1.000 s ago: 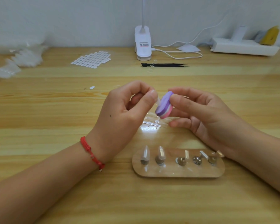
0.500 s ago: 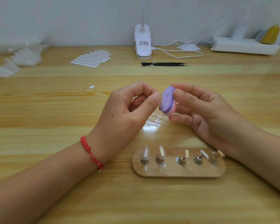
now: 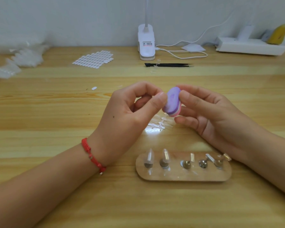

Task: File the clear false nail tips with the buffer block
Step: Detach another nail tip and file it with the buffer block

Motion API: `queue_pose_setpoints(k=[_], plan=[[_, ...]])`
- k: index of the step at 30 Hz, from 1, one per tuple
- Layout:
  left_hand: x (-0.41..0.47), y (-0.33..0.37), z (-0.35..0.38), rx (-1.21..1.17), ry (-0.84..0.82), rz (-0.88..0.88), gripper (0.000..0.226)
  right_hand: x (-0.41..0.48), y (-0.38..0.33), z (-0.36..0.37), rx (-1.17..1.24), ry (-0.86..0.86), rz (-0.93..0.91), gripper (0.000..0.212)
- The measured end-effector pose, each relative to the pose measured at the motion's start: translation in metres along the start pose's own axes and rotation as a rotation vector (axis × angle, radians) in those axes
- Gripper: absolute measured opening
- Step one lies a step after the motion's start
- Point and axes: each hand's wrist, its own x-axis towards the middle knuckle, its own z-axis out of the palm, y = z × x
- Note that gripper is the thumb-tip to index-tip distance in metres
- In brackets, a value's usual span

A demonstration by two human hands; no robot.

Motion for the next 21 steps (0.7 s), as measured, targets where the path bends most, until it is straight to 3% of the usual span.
queue_pose_setpoints(k=[21], plan=[[-0.0015, 0.0001, 0.0009, 0.018, -0.005, 0.018, 0.013, -0.0009, 0.0002, 0.0014, -0.058, -0.053, 0.006, 0.016]])
